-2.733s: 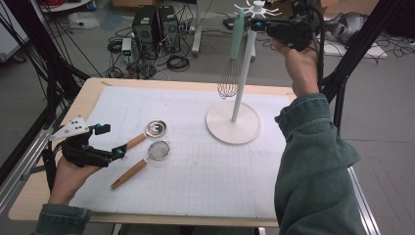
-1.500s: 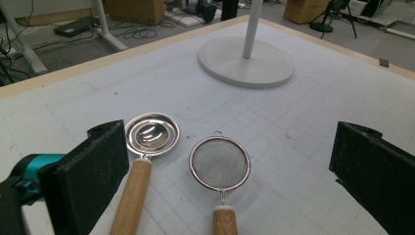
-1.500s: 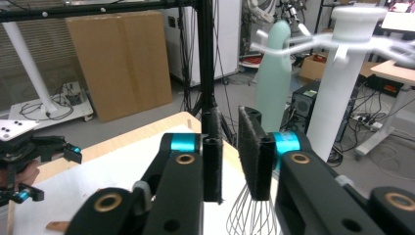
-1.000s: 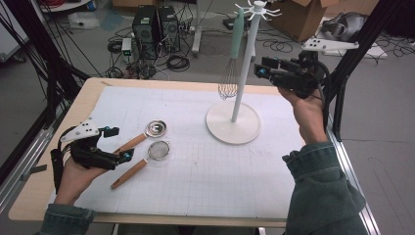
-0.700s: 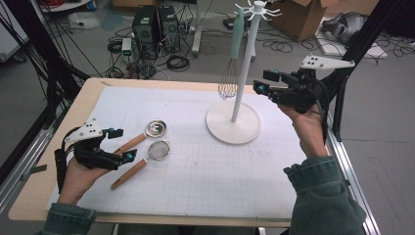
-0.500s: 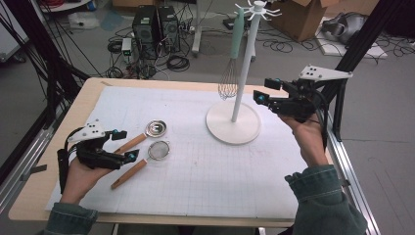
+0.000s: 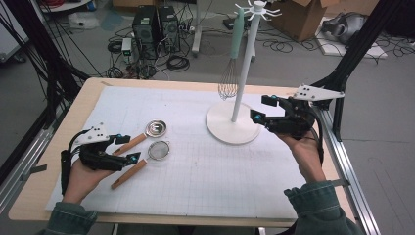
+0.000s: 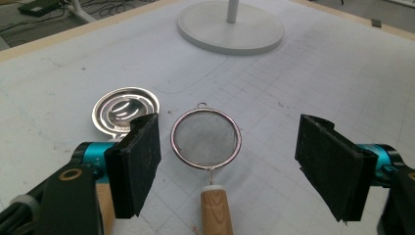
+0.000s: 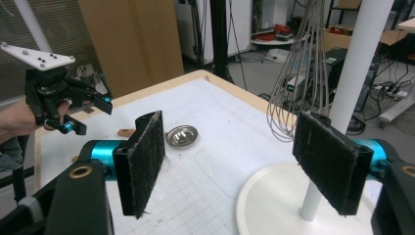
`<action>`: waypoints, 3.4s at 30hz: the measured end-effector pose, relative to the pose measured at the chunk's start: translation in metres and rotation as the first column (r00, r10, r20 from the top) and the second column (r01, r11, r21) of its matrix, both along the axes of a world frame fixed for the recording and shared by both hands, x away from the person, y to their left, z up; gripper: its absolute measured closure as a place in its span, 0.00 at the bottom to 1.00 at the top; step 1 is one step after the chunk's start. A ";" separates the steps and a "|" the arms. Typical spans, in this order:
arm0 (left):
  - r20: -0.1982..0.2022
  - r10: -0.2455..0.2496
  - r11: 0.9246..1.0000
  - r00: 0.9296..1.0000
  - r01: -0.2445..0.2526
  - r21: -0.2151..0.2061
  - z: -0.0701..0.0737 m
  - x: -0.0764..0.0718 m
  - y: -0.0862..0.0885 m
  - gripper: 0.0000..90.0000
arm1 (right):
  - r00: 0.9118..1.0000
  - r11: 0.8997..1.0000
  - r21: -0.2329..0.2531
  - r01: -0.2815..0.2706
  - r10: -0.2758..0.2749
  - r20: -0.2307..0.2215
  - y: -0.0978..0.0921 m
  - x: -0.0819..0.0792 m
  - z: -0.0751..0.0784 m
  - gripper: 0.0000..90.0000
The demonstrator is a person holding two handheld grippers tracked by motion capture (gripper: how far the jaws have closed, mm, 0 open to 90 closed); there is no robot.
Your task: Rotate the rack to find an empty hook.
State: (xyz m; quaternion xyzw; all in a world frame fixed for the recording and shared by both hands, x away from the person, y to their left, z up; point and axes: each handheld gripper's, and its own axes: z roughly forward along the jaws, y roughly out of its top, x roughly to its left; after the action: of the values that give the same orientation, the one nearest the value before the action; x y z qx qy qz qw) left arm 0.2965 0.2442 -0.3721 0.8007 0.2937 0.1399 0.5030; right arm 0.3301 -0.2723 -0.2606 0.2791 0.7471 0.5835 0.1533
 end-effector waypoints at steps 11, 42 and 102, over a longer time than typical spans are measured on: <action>-0.018 -0.021 0.999 1.000 0.021 0.026 -0.010 0.002 0.001 0.36 | 1.000 1.000 -0.001 0.005 -0.005 -0.027 -0.004 -0.005 -0.021 0.28; -0.057 -0.026 0.997 0.998 0.029 0.067 -0.032 0.000 0.003 0.43 | 0.997 0.999 -0.019 0.036 -0.037 -0.063 -0.010 -0.018 -0.067 0.24; -0.180 0.002 0.969 0.984 0.042 0.243 -0.066 0.014 -0.019 0.75 | 0.994 0.996 -0.073 0.053 -0.059 -0.090 -0.004 -0.037 -0.113 0.24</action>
State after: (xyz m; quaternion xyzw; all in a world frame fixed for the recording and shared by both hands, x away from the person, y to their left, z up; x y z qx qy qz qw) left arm 0.3104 0.2247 -0.4377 0.8691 0.3101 0.0976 0.3727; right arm 0.2929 -0.2763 -0.3738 0.3212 0.7654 0.5387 0.1446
